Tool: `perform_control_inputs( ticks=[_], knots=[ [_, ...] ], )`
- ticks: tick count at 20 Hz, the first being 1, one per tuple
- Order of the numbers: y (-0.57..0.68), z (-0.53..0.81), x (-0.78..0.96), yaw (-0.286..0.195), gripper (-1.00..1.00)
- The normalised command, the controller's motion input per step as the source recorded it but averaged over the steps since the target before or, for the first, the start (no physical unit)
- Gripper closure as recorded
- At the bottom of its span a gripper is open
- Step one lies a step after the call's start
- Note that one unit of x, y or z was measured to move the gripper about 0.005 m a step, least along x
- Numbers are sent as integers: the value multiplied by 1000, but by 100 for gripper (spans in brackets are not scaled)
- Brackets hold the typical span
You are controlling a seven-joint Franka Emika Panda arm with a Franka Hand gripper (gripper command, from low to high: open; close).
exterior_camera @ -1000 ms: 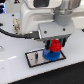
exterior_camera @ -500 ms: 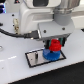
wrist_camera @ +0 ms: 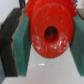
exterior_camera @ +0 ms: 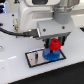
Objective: Insert the blue gear onto the right peg, followed by the red gear
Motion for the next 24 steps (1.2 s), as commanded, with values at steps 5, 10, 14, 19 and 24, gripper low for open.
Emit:
perform_control_inputs(
  ticks=[5,10,14,19,24],
  knots=[
    [-121,-105,210,0,100],
    [0,309,302,0,100],
    [0,270,235,0,100],
    [-83,-139,192,0,100],
    [-128,-248,154,0,100]
  ],
)
